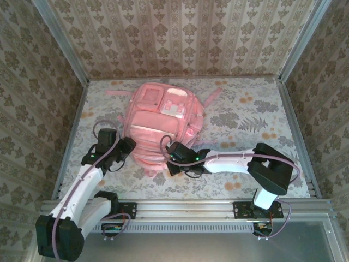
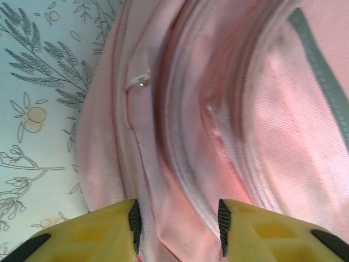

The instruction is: Pack the student bag

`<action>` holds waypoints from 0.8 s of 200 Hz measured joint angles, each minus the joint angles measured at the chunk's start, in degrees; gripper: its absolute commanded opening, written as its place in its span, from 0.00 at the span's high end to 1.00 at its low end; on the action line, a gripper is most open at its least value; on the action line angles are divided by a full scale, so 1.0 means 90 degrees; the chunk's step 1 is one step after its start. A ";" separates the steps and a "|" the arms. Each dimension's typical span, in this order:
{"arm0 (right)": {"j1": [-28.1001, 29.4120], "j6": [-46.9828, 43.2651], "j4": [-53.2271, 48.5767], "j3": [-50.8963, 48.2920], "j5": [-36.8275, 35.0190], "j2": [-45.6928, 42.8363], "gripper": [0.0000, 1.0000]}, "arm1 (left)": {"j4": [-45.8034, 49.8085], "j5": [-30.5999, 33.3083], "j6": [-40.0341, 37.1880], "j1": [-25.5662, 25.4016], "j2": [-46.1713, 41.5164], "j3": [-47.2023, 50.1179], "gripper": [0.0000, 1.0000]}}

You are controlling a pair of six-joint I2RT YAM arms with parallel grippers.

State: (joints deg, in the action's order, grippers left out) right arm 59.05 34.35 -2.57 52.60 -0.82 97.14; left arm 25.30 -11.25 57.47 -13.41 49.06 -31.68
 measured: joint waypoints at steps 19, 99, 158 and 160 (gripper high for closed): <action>0.0000 0.0044 -0.0002 0.0136 0.0005 0.0136 1.00 | 0.0058 -0.0070 0.0240 -0.0075 -0.0248 0.0027 0.51; 0.0000 0.0117 0.0019 0.0197 0.0095 0.0214 1.00 | -0.0126 0.0316 0.1588 -0.1911 -0.0243 0.0313 0.50; 0.0000 0.0209 0.0019 0.0197 0.0090 0.0214 1.00 | -0.0563 0.0595 0.2127 -0.2395 0.0393 0.0369 0.53; 0.0000 0.0209 0.0019 0.0197 0.0092 0.0214 1.00 | -0.0563 0.0607 0.2135 -0.2404 0.0396 0.0369 0.53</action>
State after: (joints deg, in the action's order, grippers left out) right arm 59.05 36.23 -2.39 54.37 0.01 99.07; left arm 20.23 -5.78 76.69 -35.05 52.62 -28.36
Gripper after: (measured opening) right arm 0.058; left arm 0.478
